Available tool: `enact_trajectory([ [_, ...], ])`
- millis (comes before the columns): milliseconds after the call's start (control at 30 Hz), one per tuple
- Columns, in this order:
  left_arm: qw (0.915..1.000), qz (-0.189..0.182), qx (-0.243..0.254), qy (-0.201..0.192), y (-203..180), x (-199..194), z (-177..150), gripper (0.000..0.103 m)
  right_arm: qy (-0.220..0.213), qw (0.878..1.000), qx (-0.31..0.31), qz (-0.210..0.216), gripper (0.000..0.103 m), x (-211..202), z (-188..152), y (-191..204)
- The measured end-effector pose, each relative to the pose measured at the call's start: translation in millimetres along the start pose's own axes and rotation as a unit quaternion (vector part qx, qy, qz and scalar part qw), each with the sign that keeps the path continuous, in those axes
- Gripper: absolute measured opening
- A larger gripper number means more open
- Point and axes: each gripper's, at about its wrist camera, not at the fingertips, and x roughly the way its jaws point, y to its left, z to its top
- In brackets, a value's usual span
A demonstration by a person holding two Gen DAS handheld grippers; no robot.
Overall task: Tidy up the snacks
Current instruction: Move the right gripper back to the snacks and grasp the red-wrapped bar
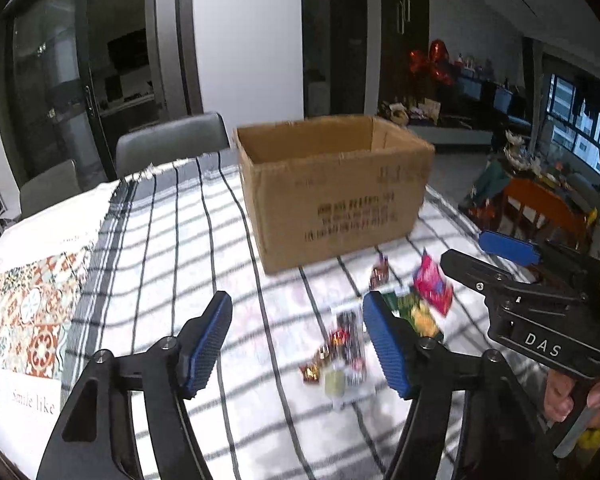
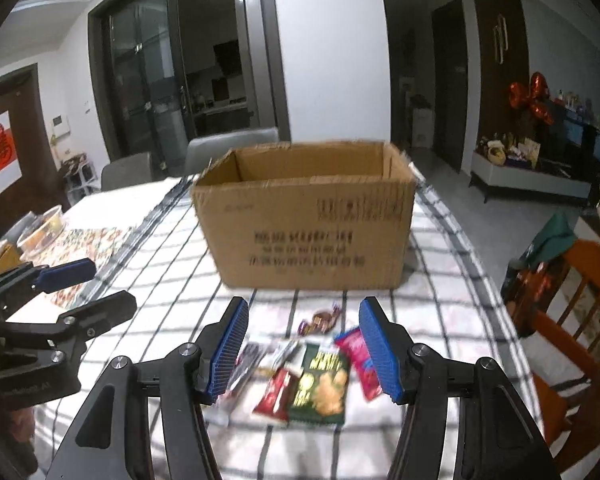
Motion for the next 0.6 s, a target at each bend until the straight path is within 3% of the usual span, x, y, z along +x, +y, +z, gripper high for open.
enact_trajectory([
  [367, 0.9984, -0.026, 0.001, 0.049, -3, 20, -39, 0.056, 0.068, 0.997, 0.016, 0.035, 0.058, 26, -43, 12],
  [600, 0.9959, -0.024, 0.022, 0.085, -11, 45, -52, 0.049, 0.106, 0.992, 0.044, 0.048, 0.045, 54, -55, 9],
])
